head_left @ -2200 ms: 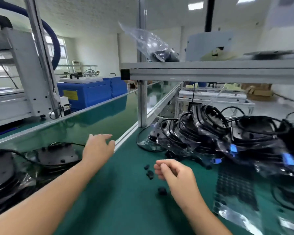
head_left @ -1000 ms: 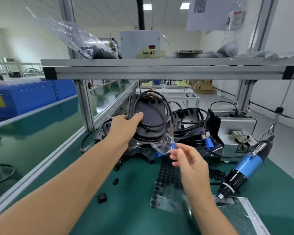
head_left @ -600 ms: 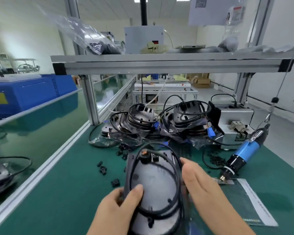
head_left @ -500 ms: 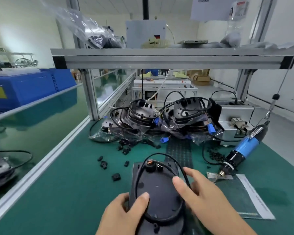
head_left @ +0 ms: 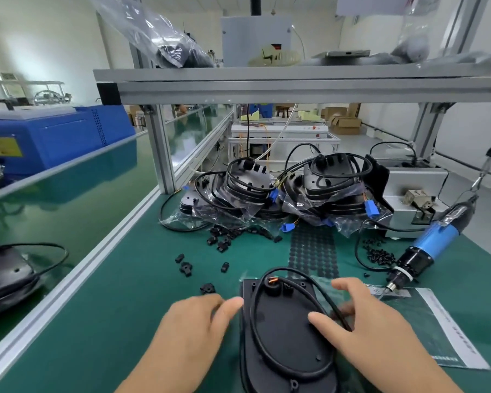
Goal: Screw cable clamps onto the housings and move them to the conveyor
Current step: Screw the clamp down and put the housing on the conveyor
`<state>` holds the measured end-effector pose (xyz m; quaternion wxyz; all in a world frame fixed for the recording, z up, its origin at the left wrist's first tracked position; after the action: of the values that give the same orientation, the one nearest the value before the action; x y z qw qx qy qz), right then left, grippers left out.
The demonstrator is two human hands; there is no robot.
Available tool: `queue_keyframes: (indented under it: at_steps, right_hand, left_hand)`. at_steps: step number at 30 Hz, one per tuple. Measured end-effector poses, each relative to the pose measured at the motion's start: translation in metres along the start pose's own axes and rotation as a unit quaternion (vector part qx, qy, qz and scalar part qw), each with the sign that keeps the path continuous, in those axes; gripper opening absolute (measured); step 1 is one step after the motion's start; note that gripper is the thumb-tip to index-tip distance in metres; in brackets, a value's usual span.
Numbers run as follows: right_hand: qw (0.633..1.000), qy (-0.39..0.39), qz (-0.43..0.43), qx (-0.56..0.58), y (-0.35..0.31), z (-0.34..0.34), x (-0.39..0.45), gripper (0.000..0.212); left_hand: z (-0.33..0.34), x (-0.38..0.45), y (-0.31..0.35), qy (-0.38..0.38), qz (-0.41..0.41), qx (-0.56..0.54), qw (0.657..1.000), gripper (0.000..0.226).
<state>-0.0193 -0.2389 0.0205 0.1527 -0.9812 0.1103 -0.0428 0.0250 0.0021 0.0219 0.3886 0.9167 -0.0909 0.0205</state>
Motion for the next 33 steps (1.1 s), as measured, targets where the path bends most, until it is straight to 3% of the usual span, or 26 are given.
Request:
queue_keyframes:
  at_steps: [2, 6, 10, 13, 15, 21, 25, 28, 30, 33]
  right_hand:
    - [0.998, 0.022, -0.02, -0.049, -0.004, -0.007, 0.0, 0.06]
    - [0.989, 0.103, -0.056, -0.092, -0.021, -0.023, 0.001, 0.039]
    - [0.987, 0.119, -0.094, -0.051, -0.039, -0.024, 0.004, 0.027]
    - [0.976, 0.145, -0.165, 0.004, -0.07, -0.032, 0.016, 0.023]
    - [0.967, 0.115, -0.225, 0.014, -0.1, -0.026, 0.032, 0.025]
    - [0.958, -0.036, -0.283, -0.017, -0.157, 0.023, 0.082, 0.033]
    - [0.961, -0.042, -0.266, 0.054, -0.156, 0.02, 0.09, 0.03]
    - [0.959, -0.053, -0.257, 0.102, -0.151, 0.018, 0.094, 0.027]
    - [0.958, -0.065, -0.247, 0.127, -0.149, 0.019, 0.096, 0.022]
    - [0.956, -0.087, -0.228, 0.16, -0.144, 0.022, 0.1, 0.014]
  left_hand:
    - [-0.02, 0.019, -0.01, 0.071, 0.034, 0.039, 0.996, 0.023]
    - [-0.01, 0.056, -0.038, 0.049, 0.018, 0.077, 0.996, 0.037]
    - [-0.006, 0.068, -0.038, 0.04, 0.053, 0.066, 0.996, 0.022]
    - [-0.01, 0.071, -0.034, 0.061, 0.067, 0.004, 0.996, 0.013]
    - [-0.011, 0.071, -0.034, 0.073, 0.04, -0.121, 0.989, 0.005]
    - [0.009, 0.077, -0.042, 0.066, -0.056, -0.381, 0.92, 0.013]
    - [0.03, 0.072, -0.05, 0.027, -0.124, -0.583, 0.802, 0.02]
    - [0.039, 0.071, -0.049, 0.011, -0.147, -0.664, 0.733, 0.014]
    - [0.04, 0.07, -0.049, 0.015, -0.149, -0.684, 0.714, 0.013]
    - [0.038, 0.07, -0.048, 0.018, -0.136, -0.672, 0.728, 0.014]
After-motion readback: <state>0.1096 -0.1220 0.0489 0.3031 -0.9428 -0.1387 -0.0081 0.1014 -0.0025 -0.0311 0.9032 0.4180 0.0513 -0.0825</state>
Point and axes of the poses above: each hand's wrist, its own x-axis towards the middle knuckle, its own z-axis out of the palm, y = z × x, the point moved 10 cm from there along x, towards the middle knuckle, and after that the axes turned 14 degrees about -x, right-handed, at the moved point
